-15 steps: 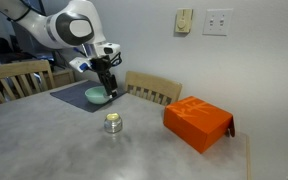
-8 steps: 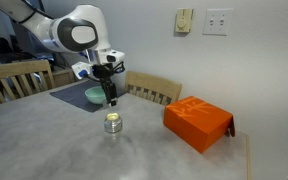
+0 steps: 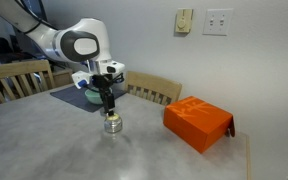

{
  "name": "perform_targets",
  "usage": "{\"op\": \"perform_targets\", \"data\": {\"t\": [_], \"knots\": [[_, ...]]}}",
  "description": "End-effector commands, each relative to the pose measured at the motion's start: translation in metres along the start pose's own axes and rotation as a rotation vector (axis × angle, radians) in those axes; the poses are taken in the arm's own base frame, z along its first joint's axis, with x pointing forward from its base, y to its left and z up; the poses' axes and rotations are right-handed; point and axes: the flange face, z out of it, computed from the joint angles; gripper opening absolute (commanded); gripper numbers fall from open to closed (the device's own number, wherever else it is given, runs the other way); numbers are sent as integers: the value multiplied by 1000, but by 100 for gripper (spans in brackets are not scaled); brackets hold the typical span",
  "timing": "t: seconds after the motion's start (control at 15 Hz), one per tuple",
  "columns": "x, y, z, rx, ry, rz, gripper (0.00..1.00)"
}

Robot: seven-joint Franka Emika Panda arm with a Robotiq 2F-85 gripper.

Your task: Put the lid on the silver object, remove it, then put it back again.

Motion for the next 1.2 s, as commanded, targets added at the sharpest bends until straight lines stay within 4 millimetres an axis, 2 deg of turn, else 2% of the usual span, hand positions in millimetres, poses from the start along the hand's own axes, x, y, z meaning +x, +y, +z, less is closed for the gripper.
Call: {"op": "perform_targets", "data": {"t": [0.0, 0.47, 0.87, 1.13], "knots": [[4, 6, 0, 27, -26, 10, 44], [13, 1, 0, 56, -58, -5, 44], [30, 4, -10, 73, -88, 33, 44], [42, 9, -3, 75, -118, 72, 44]]}}
